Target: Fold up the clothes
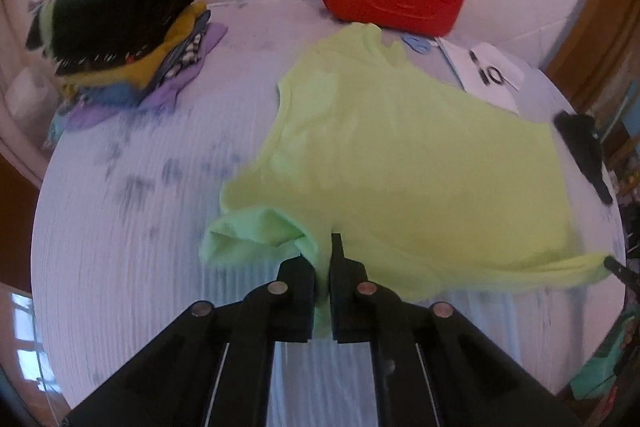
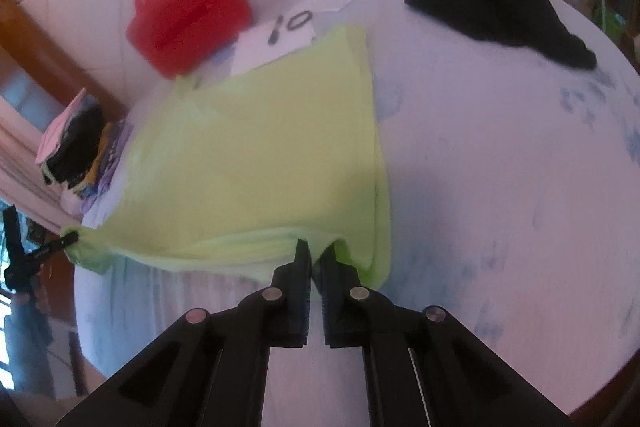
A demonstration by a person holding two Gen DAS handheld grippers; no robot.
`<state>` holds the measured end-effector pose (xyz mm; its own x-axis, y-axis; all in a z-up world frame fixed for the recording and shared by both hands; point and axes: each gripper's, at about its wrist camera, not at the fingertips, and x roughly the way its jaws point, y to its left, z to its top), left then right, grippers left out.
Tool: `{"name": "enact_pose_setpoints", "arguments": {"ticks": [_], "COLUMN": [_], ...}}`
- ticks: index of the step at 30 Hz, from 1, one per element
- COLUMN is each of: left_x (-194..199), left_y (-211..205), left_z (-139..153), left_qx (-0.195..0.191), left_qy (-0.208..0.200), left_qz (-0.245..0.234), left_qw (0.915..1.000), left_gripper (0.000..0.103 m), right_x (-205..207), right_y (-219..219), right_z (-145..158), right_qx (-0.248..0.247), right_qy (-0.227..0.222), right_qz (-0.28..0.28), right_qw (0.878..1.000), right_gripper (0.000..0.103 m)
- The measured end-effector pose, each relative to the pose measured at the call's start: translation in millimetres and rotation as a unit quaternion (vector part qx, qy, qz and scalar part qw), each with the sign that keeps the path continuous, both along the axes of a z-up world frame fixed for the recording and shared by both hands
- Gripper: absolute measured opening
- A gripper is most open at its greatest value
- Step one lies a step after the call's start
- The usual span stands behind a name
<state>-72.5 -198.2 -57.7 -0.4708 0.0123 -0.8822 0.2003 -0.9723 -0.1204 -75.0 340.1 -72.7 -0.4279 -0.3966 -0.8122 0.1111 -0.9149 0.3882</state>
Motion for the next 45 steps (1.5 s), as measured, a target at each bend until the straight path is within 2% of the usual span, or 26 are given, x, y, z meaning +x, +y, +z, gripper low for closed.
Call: {"name": "enact_pose_setpoints", "arguments": {"ticks": [4,5,6,7,8,9,10,14,22,25,27,32,33,35,37,38,39,40,41,44,45], "left_x": [-44,-53,-58,-61,-64,-64,-64,-57,-24,-20,-22,-31,-31,-30,-29,-28,-26,-24,-22,-10,-5], "left_y": [-3,-1,0,1,-1,-5,-8,-31,-57,-55,-51,-41,-43,-49,-49,-48,-45,-41,-37,-32,-32], "left_z": [-17,-19,-20,-20,-15,-10,-5,7,-56,-74,-81,-103,-105,-106,-103,-101,-96,-91,-85,-66,-58], "left_qx": [-0.005,-0.012,-0.02,-0.027,-0.033,-0.037,-0.04,-0.051,-0.078,-0.097,-0.093,-0.087,-0.076,-0.05,-0.035,-0.029,-0.032,-0.038,-0.044,-0.045,-0.042], "left_qy": [-0.022,-0.023,-0.023,-0.018,-0.004,0.007,0.017,0.036,-0.033,-0.037,-0.036,-0.05,-0.051,-0.054,-0.05,-0.048,-0.044,-0.04,-0.035,-0.019,-0.012], "left_qz": [-0.007,-0.015,-0.019,-0.02,-0.015,-0.009,-0.003,0.023,0.041,0.044,0.041,0.032,0.042,0.066,0.065,0.064,0.066,0.068,0.071,0.076,0.078], "left_qw": [0.9997,0.9995,0.9994,0.9993,0.9993,0.9993,0.999,0.9978,0.9955,0.9937,0.9942,0.9945,0.9949,0.9951,0.996,0.9964,0.9963,0.9961,0.9959,0.9959,0.996], "left_gripper": [0.008,0.016,0.034,0.047,0.069,0.079,0.08,0.08,0.08,0.08,0.08,0.082,0.082,0.082,0.066,0.036,0.014,0.014,0.012,0.012,0.012], "right_x": [-31,-32,-32,-33,-34,-34,-35,-37,-32,-26,-22,-12,-10,-13,-18,-18,-18,-17,-16,-17,-17], "right_y": [1,2,3,3,4,4,5,7,8,7,7,5,4,-4,-18,-27,-36,-46,-57,-67,-61], "right_z": [-6,-7,-8,-9,-10,-11,-12,-16,-31,-39,-45,-59,-61,-62,-64,-64,-64,-61,-59,-55,-51], "right_qx": [0.0,0.002,0.004,0.006,0.009,0.011,0.013,0.022,0.035,0.039,0.042,0.048,0.05,0.069,0.118,0.143,0.167,0.185,0.203,0.217,0.203], "right_qy": [-0.01,-0.012,-0.013,-0.014,-0.016,-0.017,-0.019,-0.024,-0.044,-0.055,-0.062,-0.079,-0.082,-0.072,-0.071,-0.067,-0.063,-0.055,-0.047,-0.043,-0.042], "right_qz": [-0.008,-0.011,-0.014,-0.018,-0.021,-0.024,-0.027,-0.04,-0.056,-0.058,-0.06,-0.064,-0.065,-0.06,-0.043,-0.03,-0.017,0.002,0.02,0.032,0.024], "right_qw": [1.0,1.0,1.0,1.0,1.0,1.0,0.999,0.999,0.997,0.996,0.995,0.994,0.993,0.993,0.99,0.987,0.984,0.981,0.978,0.975,0.978], "right_gripper": [0.005,0.01,0.014,0.023,0.03,0.033,0.037,0.041,0.041,0.041,0.042,0.06,0.062,0.075,0.077,0.069,0.058,0.027,0.009,0.009,0.009]}}
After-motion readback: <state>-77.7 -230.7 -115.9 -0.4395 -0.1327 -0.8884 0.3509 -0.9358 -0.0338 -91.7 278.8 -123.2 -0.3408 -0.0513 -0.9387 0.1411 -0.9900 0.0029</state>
